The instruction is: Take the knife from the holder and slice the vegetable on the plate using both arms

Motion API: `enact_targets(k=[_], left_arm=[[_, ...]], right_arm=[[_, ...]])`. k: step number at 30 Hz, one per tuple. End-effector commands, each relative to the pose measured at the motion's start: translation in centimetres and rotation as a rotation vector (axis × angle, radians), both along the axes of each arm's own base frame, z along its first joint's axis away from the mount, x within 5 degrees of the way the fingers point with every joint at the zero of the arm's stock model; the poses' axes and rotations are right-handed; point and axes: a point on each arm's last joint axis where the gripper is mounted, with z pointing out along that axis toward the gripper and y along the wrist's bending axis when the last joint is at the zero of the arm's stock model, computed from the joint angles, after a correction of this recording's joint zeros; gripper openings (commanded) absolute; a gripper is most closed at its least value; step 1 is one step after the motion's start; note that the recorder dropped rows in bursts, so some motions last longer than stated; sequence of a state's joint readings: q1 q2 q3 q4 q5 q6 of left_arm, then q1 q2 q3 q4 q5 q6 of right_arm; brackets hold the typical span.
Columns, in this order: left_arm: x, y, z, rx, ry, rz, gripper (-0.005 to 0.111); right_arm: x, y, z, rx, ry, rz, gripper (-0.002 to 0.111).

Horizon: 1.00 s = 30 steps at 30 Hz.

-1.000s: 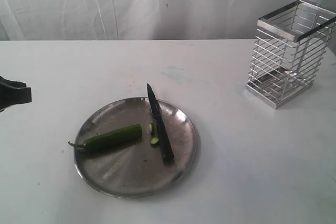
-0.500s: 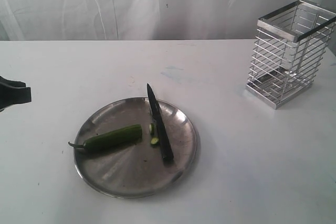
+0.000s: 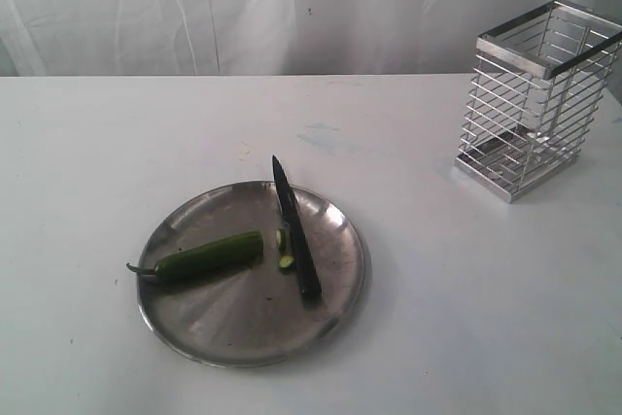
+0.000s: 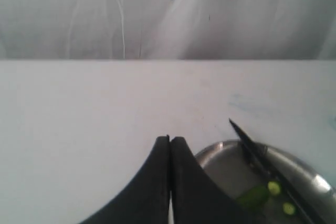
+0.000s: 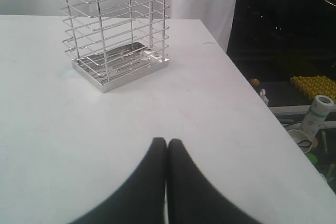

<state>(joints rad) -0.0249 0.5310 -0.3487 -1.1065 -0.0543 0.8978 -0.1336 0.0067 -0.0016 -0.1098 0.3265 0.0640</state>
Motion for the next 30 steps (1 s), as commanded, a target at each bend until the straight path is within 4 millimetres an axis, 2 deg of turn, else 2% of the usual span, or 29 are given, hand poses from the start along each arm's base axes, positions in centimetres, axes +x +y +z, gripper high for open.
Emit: enact_targets(k=[1,4,7,8,10,11,12,13,14,15,16,17,18,22,30], left_arm=[[-3.8,0.4,-0.2,-0.016,-0.189,0.031,0.000],[-4.9,0.4,-0.2,-0.022,-0.252,0.029,0.000],[-5.3,0.3,-0.3,-0.001,-0.266,0.022,0.000],[-5.3,0.4,-0.4,0.046,-0.265,0.026,0.000],[-5.2,1.1,-0.8,0.267,-0.237,0.102,0.000],[-5.2,1.3,-1.1,0.254,-0.205,0.137,0.000],[-5.3,1.5,-1.9,0.145,-0.104,0.179,0.000],[-5.6,1.6,-2.5,0.125,-0.038,0.201,0.000],[-6.4,2.0,-4.2,0.142,0.079,0.278,0.000],[-6.7,2.1,-5.2,0.112,0.118,0.309,0.000],[-7.0,2.1,-7.5,0.041,0.156,0.331,0.000],[-6.9,2.0,-8.6,0.016,0.180,0.322,0.000],[-6.5,1.7,-10.8,-0.022,0.208,0.266,0.000],[-6.7,0.2,-11.2,0.121,0.207,-0.043,0.000],[-6.6,0.9,-11.1,0.145,0.201,0.008,0.000]], right_arm=[[0.0,0.0,0.0,-0.004,-0.011,-0.003,0.000],[0.0,0.0,0.0,-0.004,-0.011,-0.003,0.000],[0.0,0.0,0.0,-0.004,-0.011,-0.003,0.000],[0.0,0.0,0.0,-0.004,-0.011,-0.003,0.000],[0.0,0.0,0.0,-0.004,-0.011,-0.003,0.000],[0.0,0.0,0.0,-0.004,-0.011,-0.003,0.000],[0.0,0.0,0.0,-0.004,-0.011,-0.003,0.000],[0.0,0.0,0.0,-0.004,-0.011,-0.003,0.000],[0.0,0.0,0.0,-0.004,-0.011,-0.003,0.000],[0.0,0.0,0.0,-0.004,-0.011,-0.003,0.000],[0.0,0.0,0.0,-0.004,-0.011,-0.003,0.000],[0.0,0.0,0.0,-0.004,-0.011,-0.003,0.000],[0.0,0.0,0.0,-0.004,-0.011,-0.003,0.000],[0.0,0.0,0.0,-0.004,-0.011,-0.003,0.000],[0.0,0.0,0.0,-0.004,-0.011,-0.003,0.000]])
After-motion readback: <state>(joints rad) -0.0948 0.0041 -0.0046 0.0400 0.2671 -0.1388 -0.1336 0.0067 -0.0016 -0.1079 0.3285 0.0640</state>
